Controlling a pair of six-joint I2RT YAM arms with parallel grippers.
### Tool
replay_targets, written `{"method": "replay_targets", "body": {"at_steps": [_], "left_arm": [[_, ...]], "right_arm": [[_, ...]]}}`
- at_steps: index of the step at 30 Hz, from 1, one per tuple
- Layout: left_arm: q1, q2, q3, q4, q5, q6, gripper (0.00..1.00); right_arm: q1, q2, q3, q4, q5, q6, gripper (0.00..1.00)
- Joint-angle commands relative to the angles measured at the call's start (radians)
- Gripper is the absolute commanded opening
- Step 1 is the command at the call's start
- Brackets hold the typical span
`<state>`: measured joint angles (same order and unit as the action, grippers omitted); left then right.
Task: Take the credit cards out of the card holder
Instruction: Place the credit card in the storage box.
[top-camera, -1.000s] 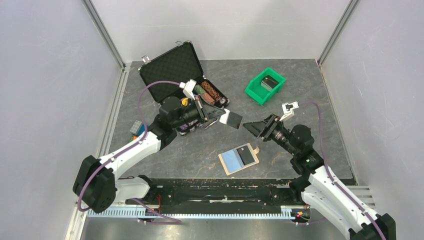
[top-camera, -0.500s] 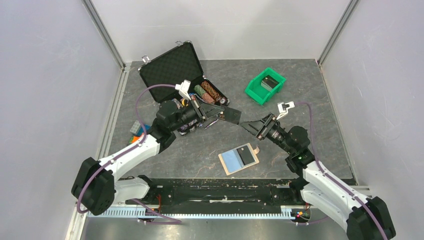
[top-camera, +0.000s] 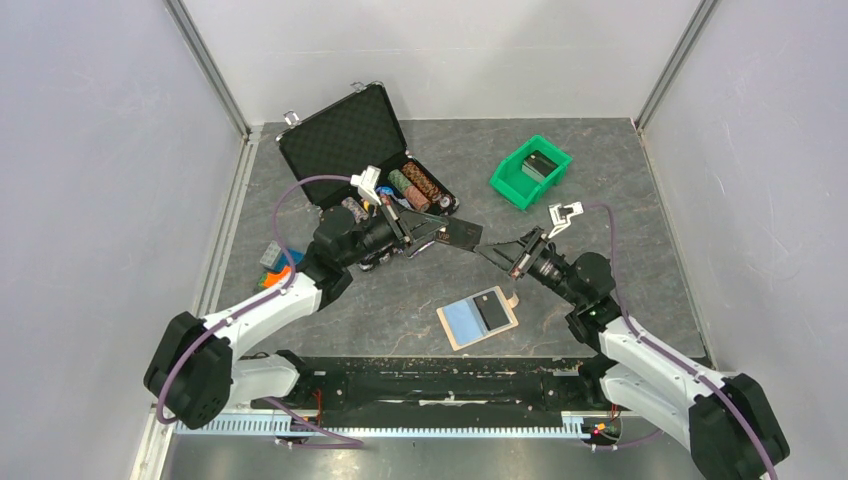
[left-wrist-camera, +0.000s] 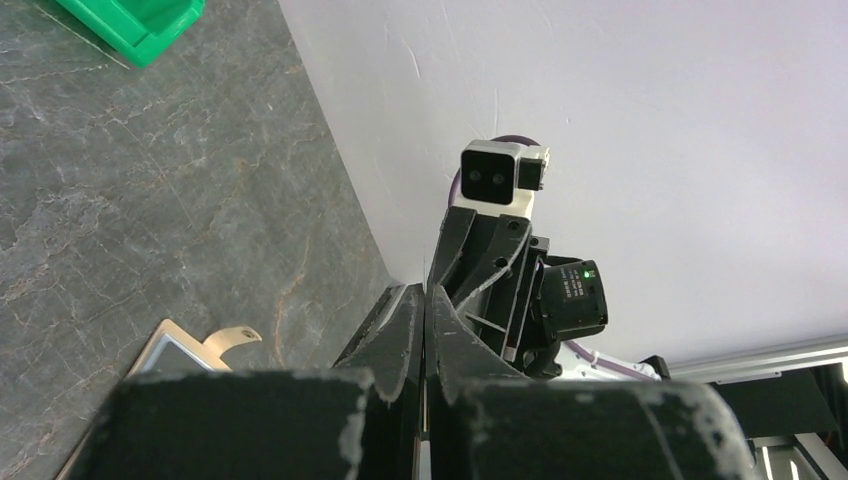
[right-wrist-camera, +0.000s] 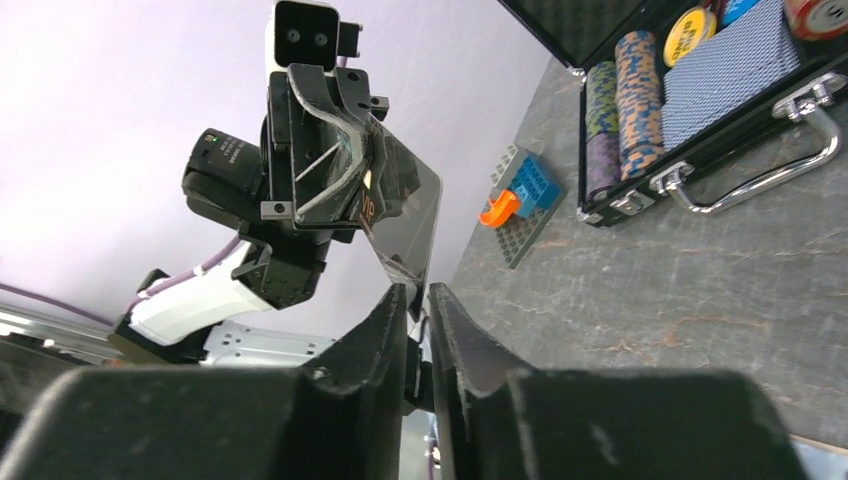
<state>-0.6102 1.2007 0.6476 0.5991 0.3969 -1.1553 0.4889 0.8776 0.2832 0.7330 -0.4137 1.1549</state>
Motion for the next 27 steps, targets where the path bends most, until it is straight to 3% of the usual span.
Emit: {"method": "replay_targets", "body": {"at_steps": [1, 3, 6, 7, 10, 17, 27], "left_arm": [[0.001, -0.002, -0.013, 0.068, -0.012, -0.023, 0.02], [0.001, -0.001, -0.02, 0.069, -0.013, -0.021, 0.02], [0.001, -0.004, -0.027, 0.061, -0.012, -0.014, 0.08], [0.002, -0.007, -0.027, 0.045, -0.01, -0.007, 0.15], [0.003, -0.028, -0.016, -0.039, -0.003, 0.044, 0.51], [0.008, -0.102, 0.092, -0.456, -0.022, 0.307, 0.99], [0.009, -0.125, 0.311, -0.996, -0.166, 0.676, 1.0]], "right_arm": [[0.013, 0.02, 0.015, 0.077, -0.007, -0.005, 0.09], [0.014, 0.029, 0.015, 0.083, 0.001, -0.011, 0.0], [0.012, 0.046, 0.014, 0.111, 0.002, -0.011, 0.0], [0.012, 0.05, 0.017, 0.114, 0.0, -0.011, 0.0], [0.006, 0.042, 0.051, 0.028, 0.02, -0.067, 0.0], [-0.108, 0.041, 0.156, -0.186, -0.001, -0.188, 0.0], [-0.421, 0.237, 0.332, -0.358, -0.082, -0.315, 0.0]]}}
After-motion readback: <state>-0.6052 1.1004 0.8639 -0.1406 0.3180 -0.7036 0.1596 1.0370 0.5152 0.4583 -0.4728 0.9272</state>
